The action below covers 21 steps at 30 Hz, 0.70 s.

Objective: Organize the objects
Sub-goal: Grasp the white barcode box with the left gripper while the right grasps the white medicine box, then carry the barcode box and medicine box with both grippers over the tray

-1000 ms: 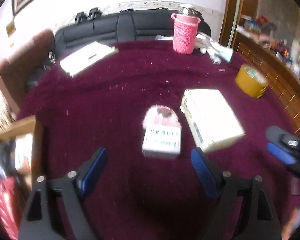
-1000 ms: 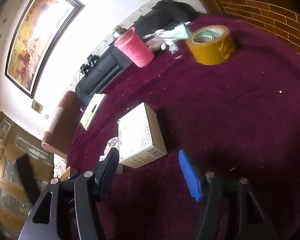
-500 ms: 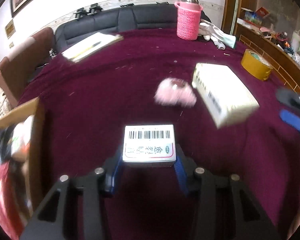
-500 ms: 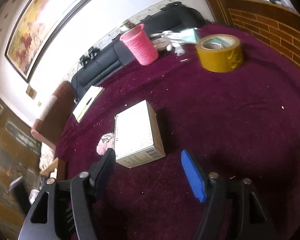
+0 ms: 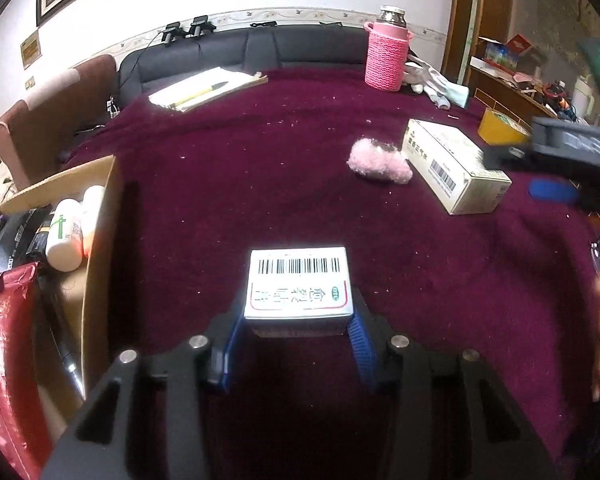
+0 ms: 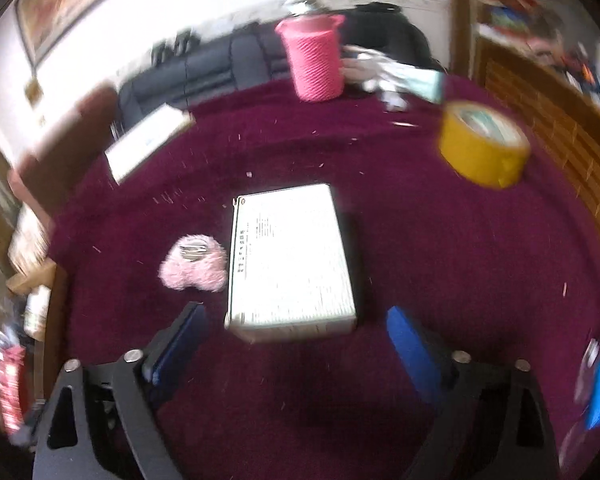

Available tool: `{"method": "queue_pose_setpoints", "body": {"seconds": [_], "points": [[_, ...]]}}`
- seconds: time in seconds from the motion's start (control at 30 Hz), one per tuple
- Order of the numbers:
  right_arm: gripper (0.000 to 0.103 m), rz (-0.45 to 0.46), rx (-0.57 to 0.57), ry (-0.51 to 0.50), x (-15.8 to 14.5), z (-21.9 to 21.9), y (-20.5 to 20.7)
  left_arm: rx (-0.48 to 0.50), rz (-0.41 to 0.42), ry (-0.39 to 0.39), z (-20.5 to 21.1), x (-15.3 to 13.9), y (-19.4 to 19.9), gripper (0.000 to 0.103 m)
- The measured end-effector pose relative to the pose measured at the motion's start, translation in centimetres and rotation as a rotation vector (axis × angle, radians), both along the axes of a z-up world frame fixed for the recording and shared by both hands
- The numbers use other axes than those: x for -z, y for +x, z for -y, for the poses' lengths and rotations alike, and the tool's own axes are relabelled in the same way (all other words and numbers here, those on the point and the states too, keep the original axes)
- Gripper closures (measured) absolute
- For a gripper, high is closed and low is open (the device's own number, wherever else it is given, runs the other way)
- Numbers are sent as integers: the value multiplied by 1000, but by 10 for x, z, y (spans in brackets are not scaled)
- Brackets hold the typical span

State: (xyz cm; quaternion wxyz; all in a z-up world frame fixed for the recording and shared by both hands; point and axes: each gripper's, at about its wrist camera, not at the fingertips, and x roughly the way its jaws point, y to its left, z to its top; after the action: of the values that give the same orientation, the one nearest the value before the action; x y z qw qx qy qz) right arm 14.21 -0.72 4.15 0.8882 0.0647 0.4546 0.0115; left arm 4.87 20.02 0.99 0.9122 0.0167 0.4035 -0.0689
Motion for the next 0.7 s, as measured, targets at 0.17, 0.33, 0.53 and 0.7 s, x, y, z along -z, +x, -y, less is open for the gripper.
{"method": "queue_pose_setpoints", "body": {"seconds": [0.17,0.33,0.53,0.7], "points": [[8,-65,-8,-60,23,-9,29,3,0,0,1,0,0,57],[27,-8,45,41,25,7,1,1,2,-7,1,0,1,57],[27,77,31,122,15,11,-53,-1,15,-4,0,-1,0,58],[27,32,-20,144,24,3,-44,-8,49,23,1,-5,-4,57]]}}
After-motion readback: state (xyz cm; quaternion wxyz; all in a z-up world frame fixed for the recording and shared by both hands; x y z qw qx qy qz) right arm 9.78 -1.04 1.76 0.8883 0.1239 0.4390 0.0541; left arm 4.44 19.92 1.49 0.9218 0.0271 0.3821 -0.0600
